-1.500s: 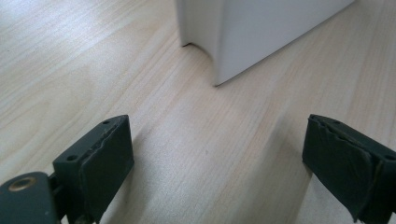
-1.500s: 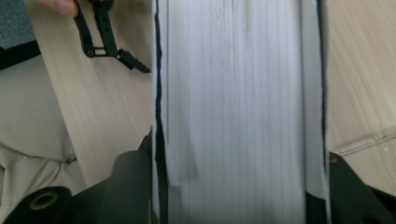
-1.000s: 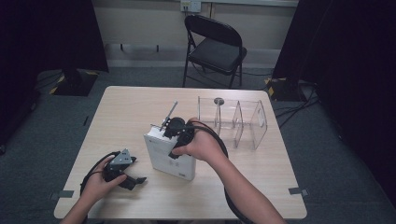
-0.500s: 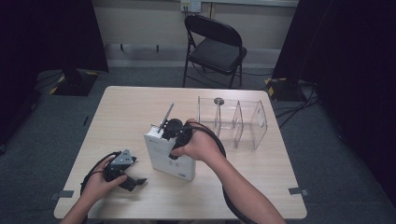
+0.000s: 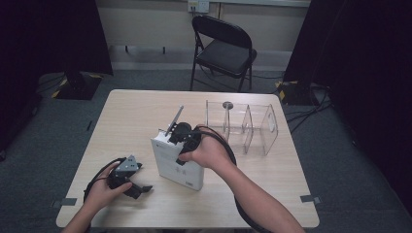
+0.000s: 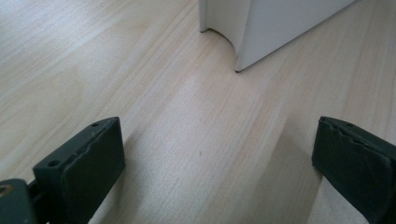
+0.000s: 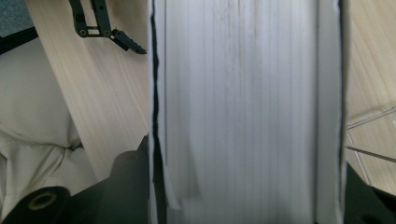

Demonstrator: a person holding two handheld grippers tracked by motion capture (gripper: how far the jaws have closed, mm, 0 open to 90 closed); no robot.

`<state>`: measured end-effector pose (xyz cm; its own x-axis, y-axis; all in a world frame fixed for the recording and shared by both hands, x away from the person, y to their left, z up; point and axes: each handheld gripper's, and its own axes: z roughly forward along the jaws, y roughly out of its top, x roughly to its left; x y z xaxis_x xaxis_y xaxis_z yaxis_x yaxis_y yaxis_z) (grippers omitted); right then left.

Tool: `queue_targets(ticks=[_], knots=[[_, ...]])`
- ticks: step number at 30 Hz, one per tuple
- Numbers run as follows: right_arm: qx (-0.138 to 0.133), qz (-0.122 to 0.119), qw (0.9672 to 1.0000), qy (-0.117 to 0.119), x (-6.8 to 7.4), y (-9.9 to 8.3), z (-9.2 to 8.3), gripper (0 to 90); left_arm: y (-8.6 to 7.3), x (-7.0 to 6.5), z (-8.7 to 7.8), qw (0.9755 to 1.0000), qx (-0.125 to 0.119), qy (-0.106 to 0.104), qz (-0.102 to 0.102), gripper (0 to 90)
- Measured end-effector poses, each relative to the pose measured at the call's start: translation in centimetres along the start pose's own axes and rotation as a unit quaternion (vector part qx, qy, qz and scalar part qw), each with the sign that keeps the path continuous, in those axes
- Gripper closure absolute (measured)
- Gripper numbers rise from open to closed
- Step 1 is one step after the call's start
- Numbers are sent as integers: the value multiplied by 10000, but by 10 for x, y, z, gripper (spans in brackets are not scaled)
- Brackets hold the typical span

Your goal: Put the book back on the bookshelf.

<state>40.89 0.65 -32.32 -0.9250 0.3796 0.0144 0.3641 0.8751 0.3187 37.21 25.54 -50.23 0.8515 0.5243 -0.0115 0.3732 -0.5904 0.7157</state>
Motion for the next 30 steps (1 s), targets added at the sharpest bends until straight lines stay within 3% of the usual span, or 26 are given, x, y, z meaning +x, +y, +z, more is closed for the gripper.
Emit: queue_targets(ticks=[14,30], knots=[[-37,218,9997,121,-6,-14,-19,524,0,0,0,10000,3,0,1,17],[-5,454,9990,48,-15,-37,-40,524,0,0,0,10000,8,-8,8,14]])
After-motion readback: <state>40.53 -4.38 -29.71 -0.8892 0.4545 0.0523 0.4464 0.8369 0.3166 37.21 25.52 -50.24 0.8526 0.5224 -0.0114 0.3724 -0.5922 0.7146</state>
